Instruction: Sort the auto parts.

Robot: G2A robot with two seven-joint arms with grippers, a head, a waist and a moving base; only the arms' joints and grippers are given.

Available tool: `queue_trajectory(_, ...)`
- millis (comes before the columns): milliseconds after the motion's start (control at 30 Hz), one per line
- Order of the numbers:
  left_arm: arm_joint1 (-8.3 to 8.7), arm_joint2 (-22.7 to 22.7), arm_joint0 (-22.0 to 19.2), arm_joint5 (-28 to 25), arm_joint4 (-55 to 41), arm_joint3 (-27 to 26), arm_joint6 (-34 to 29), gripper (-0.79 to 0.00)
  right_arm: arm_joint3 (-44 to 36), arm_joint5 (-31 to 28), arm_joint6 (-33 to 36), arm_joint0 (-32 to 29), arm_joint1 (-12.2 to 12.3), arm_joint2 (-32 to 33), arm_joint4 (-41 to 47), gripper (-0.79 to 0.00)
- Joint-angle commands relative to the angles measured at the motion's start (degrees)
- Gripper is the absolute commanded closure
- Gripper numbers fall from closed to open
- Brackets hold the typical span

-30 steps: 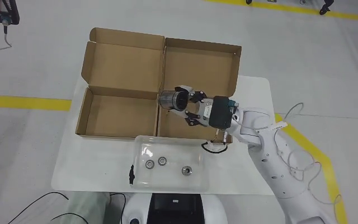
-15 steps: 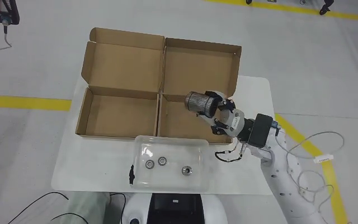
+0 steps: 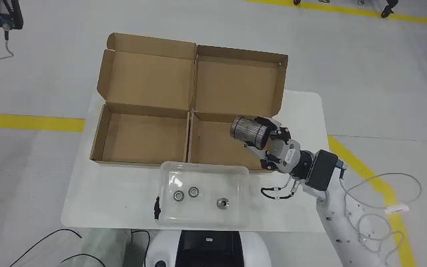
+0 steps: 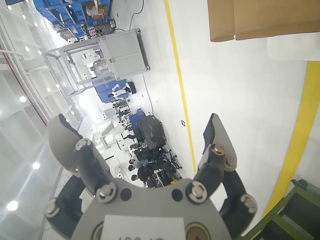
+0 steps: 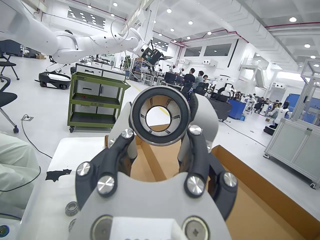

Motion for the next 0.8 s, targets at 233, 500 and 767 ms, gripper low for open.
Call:
queue_trajectory(233, 0.00, 0.00, 0.00, 0.00, 0.00, 0.00, 0.00, -0.785, 3.15, -0.61, 6.39, 3.44, -0.22, -2.29, 3.54, 0.000)
queue_trajectory(500, 0.00, 0.00, 0.00, 0.00, 0.00, 0.00, 0.00, -0.785, 6.58, 0.61, 25.44, 7.51, -0.59, -5.31, 8.42, 0.000)
queue_trajectory(767, 0.00, 0.00, 0.00, 0.00, 0.00, 0.00, 0.00, -0.785, 9.75, 3.91, 50.77, 15.21, -1.85, -11.73, 18.59, 0.000)
